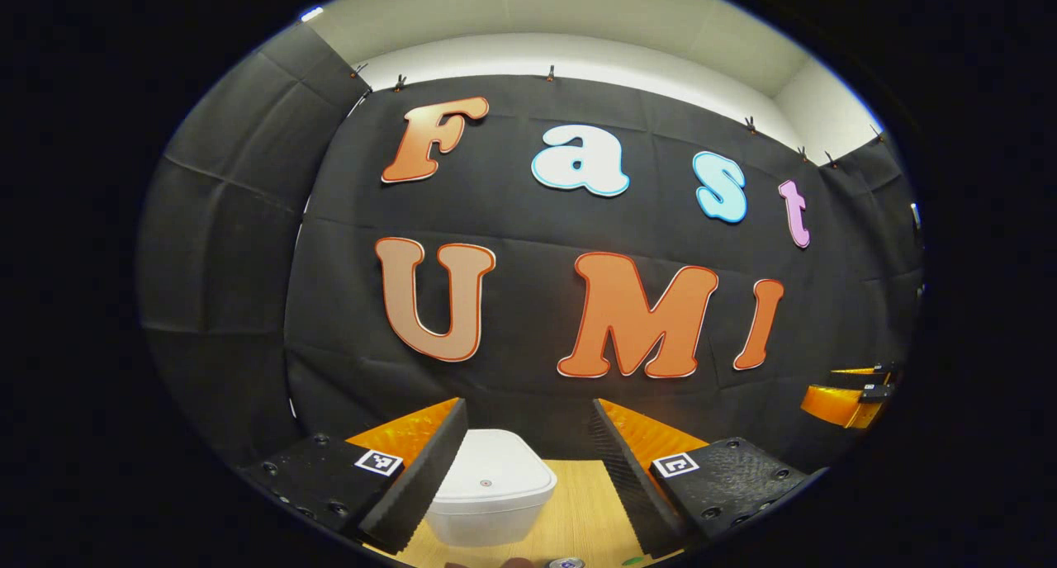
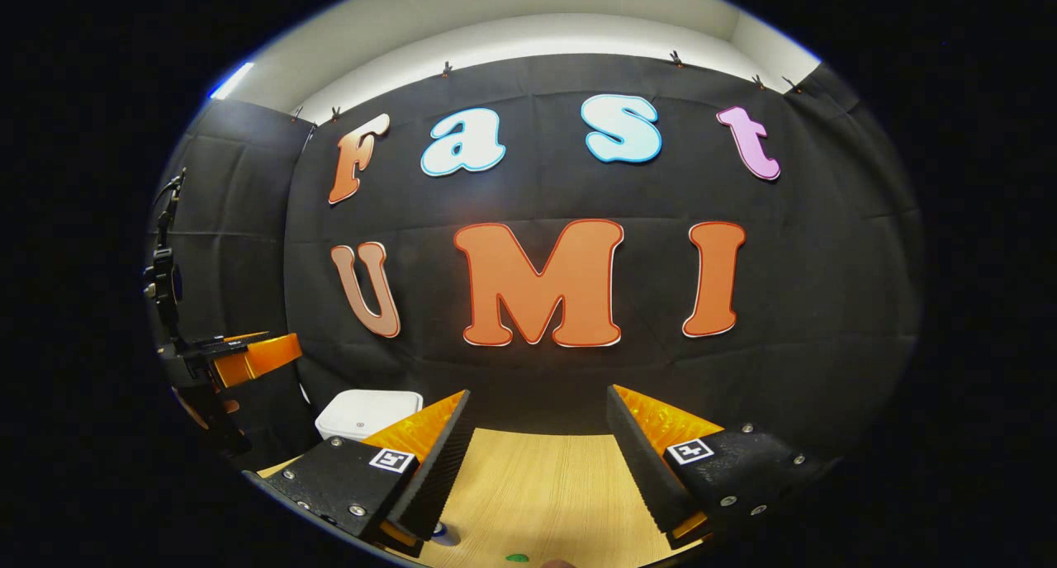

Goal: Press the lid of the desktop garbage bin to open it, pick up the crumpled paper on the desktop and throw it into the bin, then pick up the pop can on the desktop and drop it into the bin, and finally close the garbage bin lid.

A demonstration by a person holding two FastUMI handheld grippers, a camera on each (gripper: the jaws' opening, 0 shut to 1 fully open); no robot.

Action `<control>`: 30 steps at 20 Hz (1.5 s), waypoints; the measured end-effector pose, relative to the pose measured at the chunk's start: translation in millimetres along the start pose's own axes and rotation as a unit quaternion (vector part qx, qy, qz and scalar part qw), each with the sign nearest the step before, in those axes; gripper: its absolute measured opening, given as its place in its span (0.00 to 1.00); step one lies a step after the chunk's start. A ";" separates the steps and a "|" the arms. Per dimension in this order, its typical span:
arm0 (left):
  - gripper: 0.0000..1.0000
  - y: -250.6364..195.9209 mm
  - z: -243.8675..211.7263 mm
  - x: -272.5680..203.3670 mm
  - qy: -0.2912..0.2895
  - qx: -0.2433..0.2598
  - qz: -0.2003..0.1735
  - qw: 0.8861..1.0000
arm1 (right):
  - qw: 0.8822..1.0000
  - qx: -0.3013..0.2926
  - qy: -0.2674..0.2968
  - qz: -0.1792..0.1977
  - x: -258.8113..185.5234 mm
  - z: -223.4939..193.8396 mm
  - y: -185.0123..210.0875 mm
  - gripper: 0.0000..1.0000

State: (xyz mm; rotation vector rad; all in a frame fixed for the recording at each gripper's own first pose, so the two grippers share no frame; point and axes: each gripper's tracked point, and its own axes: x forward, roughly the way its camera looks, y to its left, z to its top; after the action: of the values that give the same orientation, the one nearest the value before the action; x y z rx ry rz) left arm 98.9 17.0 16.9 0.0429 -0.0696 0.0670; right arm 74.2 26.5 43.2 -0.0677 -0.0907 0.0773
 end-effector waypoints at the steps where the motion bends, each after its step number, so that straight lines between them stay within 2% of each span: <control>1: 0.92 -0.6 0.2 1.3 0.000 0.001 -0.001 1.000 | 1.000 0.001 -0.001 0.001 0.5 0.1 0.9 0.95; 4: 0.92 7.5 2.3 2.7 -0.004 0.003 0.008 1.000 | 1.000 -0.003 -0.003 -0.005 4.4 1.8 -2.5 0.95; 5: 0.92 13.9 4.0 4.2 -0.007 0.001 0.018 1.000 | 1.000 -0.004 -0.003 -0.006 4.7 2.0 -2.5 1.00; 6: 0.92 15.1 2.7 5.8 -0.006 0.001 0.020 1.000 | 1.000 -0.004 -0.003 -0.005 5.8 1.8 -1.4 0.95; 7: 0.92 16.1 0.6 5.6 -0.001 -0.001 0.020 1.000 | 1.000 -0.003 -0.002 -0.005 6.0 1.1 -1.6 1.00; 8: 0.92 17.0 -2.5 6.7 0.002 -0.003 0.018 1.000 | 1.000 -0.003 -0.002 -0.005 6.4 1.0 -2.5 0.95; 9: 0.92 17.4 -4.1 7.3 0.006 -0.006 0.016 1.000 | 1.000 -0.004 0.000 -0.006 6.8 0.2 -3.1 1.00; 17: 0.94 21.3 -20.6 10.6 0.025 0.002 0.015 1.000 | 1.000 -0.002 0.012 -0.007 6.7 -5.2 -6.2 1.00; 18: 0.94 19.8 -21.4 10.3 0.025 0.002 0.013 1.000 | 1.000 0.000 0.012 -0.007 5.9 -6.0 -6.9 0.95; 19: 0.93 20.2 -20.4 10.1 0.023 0.001 0.014 1.000 | 1.000 0.001 0.013 -0.008 5.9 -6.4 -8.1 0.95; 20: 0.92 19.6 -20.1 10.5 0.021 0.001 0.012 1.000 | 1.000 0.000 0.013 -0.010 5.2 -6.8 -9.7 1.00; 21: 0.89 18.5 -18.7 10.8 0.019 0.002 0.009 1.000 | 1.000 -0.002 0.013 -0.013 5.2 -6.7 -11.6 1.00; 22: 0.78 20.0 -17.7 9.9 0.018 0.004 0.009 1.000 | 1.000 -0.002 0.013 -0.015 5.5 -7.1 -12.4 1.00; 23: 0.67 21.1 -16.6 9.6 0.016 0.009 0.012 1.000 | 1.000 0.000 0.013 -0.017 5.0 -7.4 -13.9 0.95; 24: 0.55 19.9 -18.3 10.6 0.017 0.014 0.011 1.000 | 1.000 0.002 0.014 -0.017 5.2 -7.2 -14.4 1.00; 25: 0.44 18.8 -19.0 11.2 0.020 0.017 0.007 1.000 | 1.000 0.003 0.015 -0.017 5.0 -9.0 -14.5 0.95; 26: 0.33 16.5 -23.1 12.0 0.026 0.016 0.004 1.000 | 1.000 0.004 0.017 -0.018 5.5 -10.0 -15.9 1.00; 28: 0.11 27.6 -34.1 19.0 0.041 0.015 0.023 0.999 | 1.000 0.004 0.021 -0.019 6.6 -12.6 -16.8 1.00; 29: 0.00 24.3 -42.7 19.7 0.055 0.009 0.012 0.998 | 1.000 0.004 0.023 -0.018 6.3 -13.7 -16.4 1.00; 30: 0.00 22.5 -47.2 19.0 0.063 0.004 0.008 0.998 | 1.000 0.002 0.024 -0.018 6.9 -14.6 -15.9 0.95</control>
State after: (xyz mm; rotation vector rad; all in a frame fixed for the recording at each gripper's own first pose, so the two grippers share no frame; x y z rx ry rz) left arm 119.5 42.8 -27.8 0.0465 0.0558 0.0855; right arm 83.7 10.3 30.5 -0.0636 -0.0437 0.0401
